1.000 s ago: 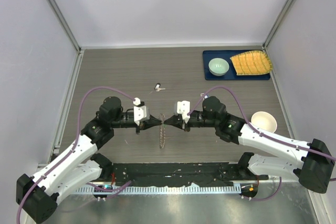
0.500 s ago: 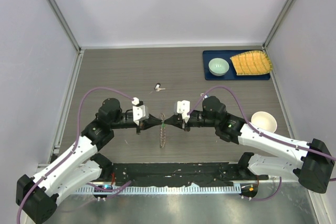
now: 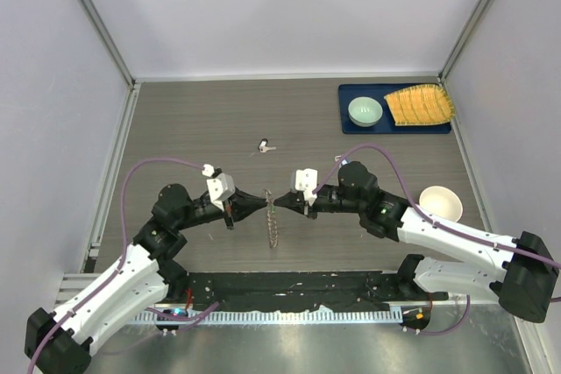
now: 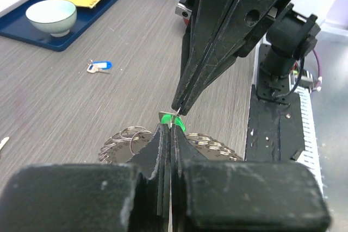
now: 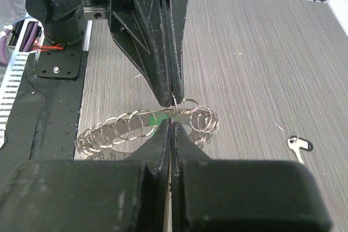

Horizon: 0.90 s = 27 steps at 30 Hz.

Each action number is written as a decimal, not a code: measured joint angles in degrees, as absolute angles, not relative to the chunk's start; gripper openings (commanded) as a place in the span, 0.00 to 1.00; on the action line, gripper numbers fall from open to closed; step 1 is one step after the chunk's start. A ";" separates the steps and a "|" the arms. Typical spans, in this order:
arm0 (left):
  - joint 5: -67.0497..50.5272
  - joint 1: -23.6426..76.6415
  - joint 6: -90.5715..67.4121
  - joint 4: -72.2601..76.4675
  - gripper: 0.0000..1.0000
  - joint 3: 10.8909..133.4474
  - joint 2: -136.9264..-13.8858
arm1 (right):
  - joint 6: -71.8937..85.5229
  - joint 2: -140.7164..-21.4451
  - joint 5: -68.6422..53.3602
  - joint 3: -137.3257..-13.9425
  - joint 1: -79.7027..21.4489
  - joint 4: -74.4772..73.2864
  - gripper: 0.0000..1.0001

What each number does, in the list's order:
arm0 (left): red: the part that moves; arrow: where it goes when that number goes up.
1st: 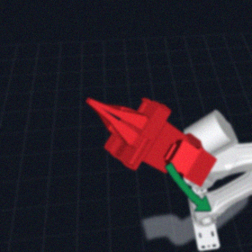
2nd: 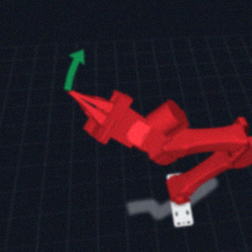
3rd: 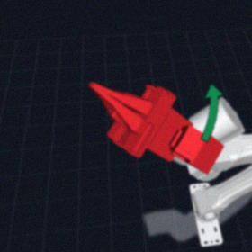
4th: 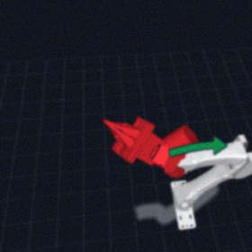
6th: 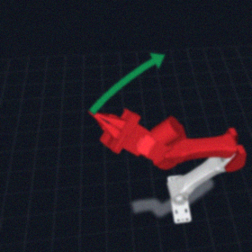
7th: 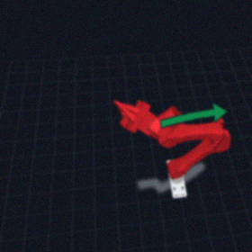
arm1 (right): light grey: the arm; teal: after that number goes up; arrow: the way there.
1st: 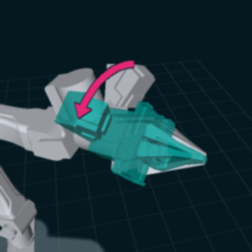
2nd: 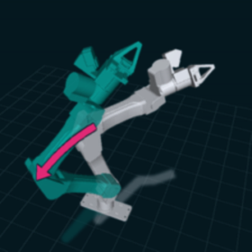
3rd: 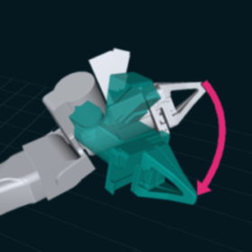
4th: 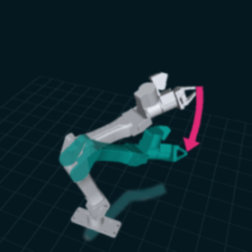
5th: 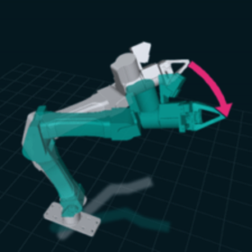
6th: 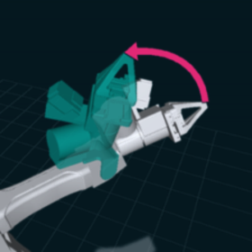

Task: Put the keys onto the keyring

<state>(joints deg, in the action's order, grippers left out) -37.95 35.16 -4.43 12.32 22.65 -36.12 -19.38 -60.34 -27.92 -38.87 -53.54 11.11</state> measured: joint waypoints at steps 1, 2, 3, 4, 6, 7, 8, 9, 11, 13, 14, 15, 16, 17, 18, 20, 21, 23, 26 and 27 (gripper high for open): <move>-37.43 35.18 -5.72 13.61 0.00 21.76 -35.44 | -19.38 -60.36 -27.97 -38.87 -53.54 11.22 0.01; -37.06 35.18 -6.44 14.46 0.00 21.23 -35.11 | -19.38 -60.36 -27.99 -38.87 -53.54 11.31 0.01; -36.75 35.18 -7.60 15.62 0.00 20.69 -34.96 | -19.38 -60.36 -27.99 -38.87 -53.54 11.35 0.01; -36.42 35.18 -8.73 16.91 0.00 20.23 -35.00 | -19.40 -60.36 -27.99 -38.87 -53.54 11.46 0.01; -35.92 35.20 -10.50 19.14 0.00 19.57 -35.40 | -19.40 -60.36 -28.05 -38.87 -53.52 11.68 0.01; -35.73 35.24 -11.25 20.36 0.00 19.29 -35.70 | -19.40 -60.36 -28.05 -38.87 -53.52 11.79 0.01; -35.53 35.29 -11.97 21.34 0.00 19.16 -36.05 | -19.40 -60.36 -28.10 -38.87 -53.52 11.79 0.01; -35.35 35.42 -12.84 22.44 0.00 19.11 -36.51 | -19.42 -60.36 -28.16 -38.87 -53.52 11.81 0.01; -34.81 35.79 -13.69 24.12 0.00 19.05 -37.04 | -19.44 -60.36 -28.23 -38.87 -53.52 11.99 0.01; -34.06 36.36 -14.68 25.80 0.00 18.85 -37.39 | -19.57 -60.36 -28.32 -38.87 -53.52 12.08 0.01; -33.85 36.56 -14.90 26.55 0.00 18.70 -37.54 | -19.59 -60.36 -28.34 -38.87 -53.52 12.12 0.01; -33.45 36.84 -15.14 27.40 0.00 18.46 -37.71 | -19.59 -60.38 -28.34 -38.87 -53.52 12.21 0.01; -32.97 37.17 -15.40 28.01 0.00 18.31 -37.95 | -19.59 -60.40 -28.34 -38.87 -53.52 12.21 0.02; -32.53 37.52 -15.70 28.67 0.00 18.15 -38.22 | -19.57 -60.51 -28.34 -38.87 -53.52 12.23 0.03; -32.10 37.87 -15.90 29.45 0.00 17.93 -38.46 | -19.53 -60.62 -28.34 -38.87 -53.52 12.32 0.05; -31.35 38.35 -16.10 30.68 0.00 17.34 -38.81 | -19.16 -61.08 -28.29 -38.87 -53.52 12.49 0.08; -30.94 38.52 -16.16 31.48 0.00 16.84 -38.94 | -18.92 -61.32 -28.18 -38.87 -53.52 12.47 0.09; -30.41 38.70 -16.19 32.88 0.00 15.88 -38.96 | -18.17 -61.49 -28.05 -38.85 -53.54 12.38 0.11; -29.47 38.98 -16.19 35.35 0.00 14.28 -38.50 | -17.02 -61.43 -27.86 -38.76 -53.60 12.38 0.11; -29.17 39.03 -16.19 36.16 0.00 13.69 -38.09 | -16.58 -61.39 -27.75 -38.76 -53.69 12.29 0.11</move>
